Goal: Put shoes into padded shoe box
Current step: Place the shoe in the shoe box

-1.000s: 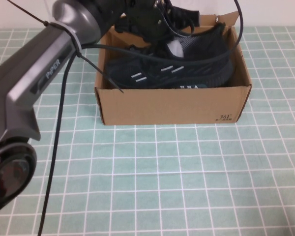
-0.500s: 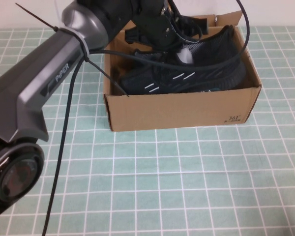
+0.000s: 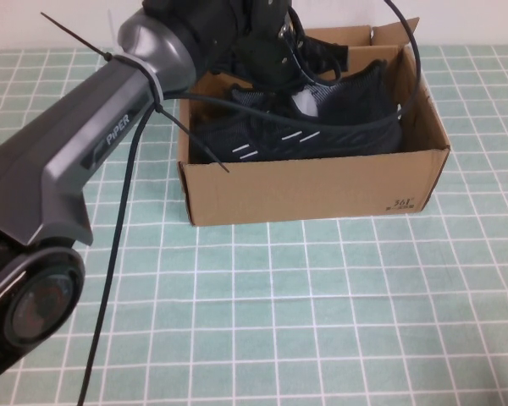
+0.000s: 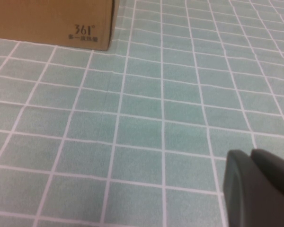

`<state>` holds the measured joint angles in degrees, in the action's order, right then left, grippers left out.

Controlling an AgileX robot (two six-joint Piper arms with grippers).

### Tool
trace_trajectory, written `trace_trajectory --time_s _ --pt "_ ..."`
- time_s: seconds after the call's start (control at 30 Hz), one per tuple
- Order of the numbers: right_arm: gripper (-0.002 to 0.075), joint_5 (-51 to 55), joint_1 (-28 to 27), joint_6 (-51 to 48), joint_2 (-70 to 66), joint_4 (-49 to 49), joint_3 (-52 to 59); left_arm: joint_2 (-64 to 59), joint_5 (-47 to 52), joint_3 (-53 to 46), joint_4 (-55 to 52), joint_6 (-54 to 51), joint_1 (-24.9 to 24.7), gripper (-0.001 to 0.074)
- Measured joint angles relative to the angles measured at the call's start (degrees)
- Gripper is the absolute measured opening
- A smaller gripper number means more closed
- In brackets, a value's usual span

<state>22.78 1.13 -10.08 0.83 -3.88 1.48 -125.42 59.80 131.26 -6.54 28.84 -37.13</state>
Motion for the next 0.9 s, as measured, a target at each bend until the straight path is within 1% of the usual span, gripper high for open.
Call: trace_trajectory --time_s 0.23,0.57,0.9 --pt "-0.0008 0.0 0.0 0.0 0.0 0.0 0.0 -1.07 -0.68 0.0 1.35 0.0 0.0 0.0004" --pt "-0.0008 0.0 0.0 0.0 0.0 0.0 0.0 -3.65 -1.12 0.0 2.83 -2.06 -1.67 0.0004" --pt "-0.0008 0.0 0.0 0.0 0.0 0.0 0.0 -4.76 -1.23 0.0 5.68 -2.12 -1.64 0.0004"
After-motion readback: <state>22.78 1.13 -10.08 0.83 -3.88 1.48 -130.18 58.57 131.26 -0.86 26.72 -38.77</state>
